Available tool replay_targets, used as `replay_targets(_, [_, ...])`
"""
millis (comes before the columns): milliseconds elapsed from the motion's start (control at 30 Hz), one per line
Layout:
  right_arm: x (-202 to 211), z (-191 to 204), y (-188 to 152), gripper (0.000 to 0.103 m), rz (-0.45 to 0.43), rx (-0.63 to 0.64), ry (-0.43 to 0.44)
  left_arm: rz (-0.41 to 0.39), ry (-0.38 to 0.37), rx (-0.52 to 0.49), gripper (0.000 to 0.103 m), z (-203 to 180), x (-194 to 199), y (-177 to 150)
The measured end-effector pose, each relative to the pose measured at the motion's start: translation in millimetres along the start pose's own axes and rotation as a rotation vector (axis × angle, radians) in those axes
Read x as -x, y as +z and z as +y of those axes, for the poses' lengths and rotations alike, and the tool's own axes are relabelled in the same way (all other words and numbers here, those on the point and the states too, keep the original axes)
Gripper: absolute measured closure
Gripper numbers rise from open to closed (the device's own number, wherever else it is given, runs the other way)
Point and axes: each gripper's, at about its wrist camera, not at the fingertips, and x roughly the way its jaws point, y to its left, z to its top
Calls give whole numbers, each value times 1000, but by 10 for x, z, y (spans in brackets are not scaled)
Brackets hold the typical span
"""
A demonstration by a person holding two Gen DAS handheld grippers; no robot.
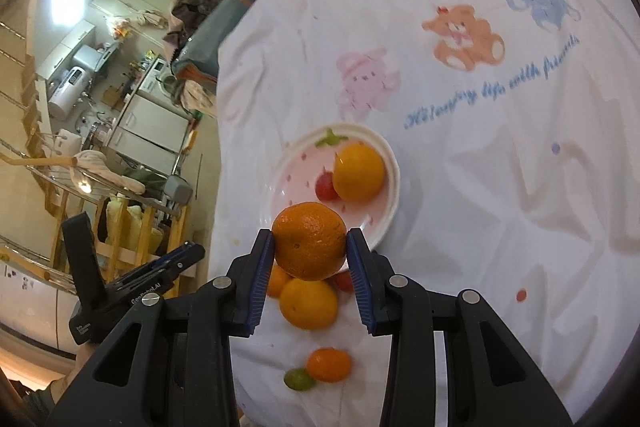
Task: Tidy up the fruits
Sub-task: 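Lower the tangerine onto the pink plate and open the right gripper, then lower the plum onto the plate beside the orange and open the left gripper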
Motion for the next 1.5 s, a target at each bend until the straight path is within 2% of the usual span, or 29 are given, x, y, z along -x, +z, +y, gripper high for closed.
replay_targets(67, [17, 19, 82, 72, -21, 7, 7, -11, -1, -13, 82, -36, 2, 71])
replay_targets(100, [18, 36, 128, 84, -28, 11, 13, -12, -2, -16, 82, -50, -6, 97])
replay_targets(333, [-81, 59, 336, 84, -35, 25, 14, -6, 14, -71, 82, -226, -188, 335])
replay_targets(600, [-75, -356, 305, 80, -23, -102, -29, 48, -31, 23, 82, -119, -356, 297])
replay_targets(800, [-195, -280, 264, 80, 1, -87, -35, 46, -34, 33, 82, -53, -358, 291])
replay_targets(900, [-241, -235, 220, 80, 11, -73, -47, 74, -39, 26, 82, -49, -458, 261])
replay_targets(967, [-278, -218, 191, 75, 25, -68, -69, 88, -50, 14, 82, -78, -521, 262])
replay_targets(1000, [-295, -220, 179, 68, 29, -67, -75, 88, -56, 11, 82, -96, -539, 264])
replay_targets(1033, [-314, -224, 168, 52, 36, -72, -78, 87, -61, 10, 82, -109, -549, 268])
replay_targets(1100, [-342, -245, 149, 34, 42, -88, -76, 84, -80, 10, 82, -143, -578, 303])
replay_targets(1233, [-379, -248, 127, 33, 55, -76, -109, 70, -83, 16, 82, -227, -689, 400])
replay_targets(1500, [-439, -411, 86, 33, 97, -132, -165, 100, -77, 12, 82, -407, -1072, 568])
